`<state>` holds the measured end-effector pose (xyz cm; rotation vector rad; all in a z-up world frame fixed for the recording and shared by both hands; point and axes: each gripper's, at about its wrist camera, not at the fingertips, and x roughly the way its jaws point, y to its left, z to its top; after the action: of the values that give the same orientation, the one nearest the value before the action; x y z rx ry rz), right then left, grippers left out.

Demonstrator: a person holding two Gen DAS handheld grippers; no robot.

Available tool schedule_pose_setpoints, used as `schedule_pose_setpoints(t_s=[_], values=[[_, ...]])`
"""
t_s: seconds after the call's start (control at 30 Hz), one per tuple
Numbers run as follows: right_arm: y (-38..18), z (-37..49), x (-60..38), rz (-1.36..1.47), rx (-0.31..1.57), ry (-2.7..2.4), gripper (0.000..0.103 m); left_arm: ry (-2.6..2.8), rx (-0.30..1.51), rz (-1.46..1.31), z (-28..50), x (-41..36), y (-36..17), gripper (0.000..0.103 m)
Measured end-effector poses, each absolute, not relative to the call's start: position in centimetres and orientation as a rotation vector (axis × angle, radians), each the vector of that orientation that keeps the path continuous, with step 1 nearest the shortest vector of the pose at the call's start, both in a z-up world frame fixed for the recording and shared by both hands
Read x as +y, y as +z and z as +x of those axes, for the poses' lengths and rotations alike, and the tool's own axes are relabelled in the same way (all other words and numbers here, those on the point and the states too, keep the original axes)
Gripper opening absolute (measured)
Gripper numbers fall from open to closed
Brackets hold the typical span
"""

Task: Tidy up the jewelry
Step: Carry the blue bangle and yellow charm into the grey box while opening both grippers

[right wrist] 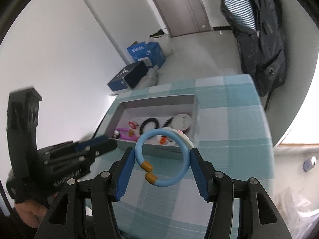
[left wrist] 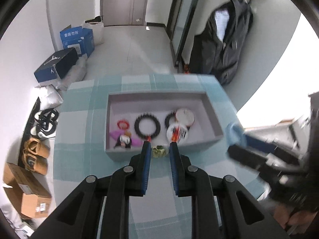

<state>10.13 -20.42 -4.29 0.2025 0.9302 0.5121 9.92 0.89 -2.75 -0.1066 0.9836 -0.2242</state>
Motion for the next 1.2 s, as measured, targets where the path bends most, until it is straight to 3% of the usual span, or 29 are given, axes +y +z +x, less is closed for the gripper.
schedule_pose_setpoints(t_s=[0.4, 0.67, 1.2], values=[[0.8, 14.9, -16.6, 0.120, 0.901, 0.573, 0.055, -0.298, 0.947, -0.280, 14.2, 2.4, -0.2, 0.014], [-2.8, 18.8, -15.0, 0.034, 0.991, 0.578, 0.055, -0.338, 1.110, -0.465, 18.1, 4.5, -4.7, 0.014], [-6.1, 21.0, -14.5, 0.027, 1.114, 0.636, 0.055, -0.377, 1.234, -0.537, 20.0, 4.4, -7.7, 0.014]])
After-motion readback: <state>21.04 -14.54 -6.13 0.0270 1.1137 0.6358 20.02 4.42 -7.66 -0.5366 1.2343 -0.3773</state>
